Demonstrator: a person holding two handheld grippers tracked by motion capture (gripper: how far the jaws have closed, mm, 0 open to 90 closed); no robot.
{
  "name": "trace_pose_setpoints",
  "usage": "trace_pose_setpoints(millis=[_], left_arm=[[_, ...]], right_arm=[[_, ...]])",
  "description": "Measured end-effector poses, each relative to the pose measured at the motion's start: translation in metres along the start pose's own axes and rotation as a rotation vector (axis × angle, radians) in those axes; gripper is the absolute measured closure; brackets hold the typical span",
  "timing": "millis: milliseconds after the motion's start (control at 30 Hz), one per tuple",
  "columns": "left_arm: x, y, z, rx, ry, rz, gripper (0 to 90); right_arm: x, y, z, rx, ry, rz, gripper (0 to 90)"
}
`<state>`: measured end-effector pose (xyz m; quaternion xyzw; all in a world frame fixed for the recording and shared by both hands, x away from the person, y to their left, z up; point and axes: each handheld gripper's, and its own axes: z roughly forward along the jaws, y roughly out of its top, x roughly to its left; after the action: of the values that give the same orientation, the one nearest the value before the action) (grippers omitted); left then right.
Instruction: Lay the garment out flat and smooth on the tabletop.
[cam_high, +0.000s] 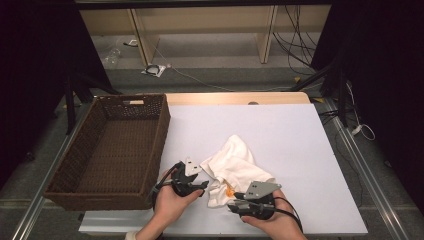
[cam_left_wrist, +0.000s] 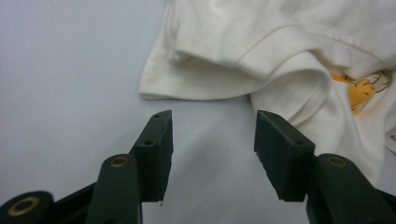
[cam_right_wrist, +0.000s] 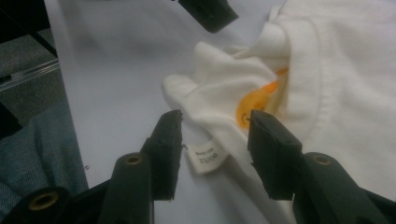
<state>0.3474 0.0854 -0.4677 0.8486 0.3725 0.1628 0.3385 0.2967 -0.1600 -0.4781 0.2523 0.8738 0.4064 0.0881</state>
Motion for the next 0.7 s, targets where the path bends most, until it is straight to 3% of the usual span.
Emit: trace_pose_setpoints(millis=[133,300,400,433,467,500,600,700], left_arm=[[-0.003,0.000,0.010,0.018,-0.059,-0.003,46.6],[-0.001,-0.001,0.007,0.005,-0.058,-0.013,47.0],[0.001,-0.001,0.005,-0.002,-0.057,-0.024,47.2],[0.002,-0.002,0.005,-0.002,-0.057,-0.024,47.3],[0.003,-0.002,0.005,-0.005,-0.059,-0.031,47.3],[0.003,-0.002,0.005,-0.006,-0.059,-0.035,47.5],[0.006,-0.002,0.006,-0.005,-0.051,-0.043,48.6],[0.007,-0.002,0.005,-0.008,-0.048,-0.057,49.0]], right_arm=[[0.005,0.005,0.019,0.012,-0.002,0.015,51.8],[0.009,0.014,0.036,0.027,-0.025,-0.009,52.5],[0.010,0.015,0.046,0.044,-0.051,-0.020,61.4],[0.009,0.017,0.046,0.050,-0.054,-0.022,75.1],[0.009,0.017,0.046,0.050,-0.054,-0.022,75.1],[0.009,0.017,0.045,0.052,-0.037,-0.017,87.7],[0.010,0.016,0.044,0.055,-0.035,-0.034,89.0],[0.011,0.015,0.035,0.099,-0.013,-0.044,89.2]])
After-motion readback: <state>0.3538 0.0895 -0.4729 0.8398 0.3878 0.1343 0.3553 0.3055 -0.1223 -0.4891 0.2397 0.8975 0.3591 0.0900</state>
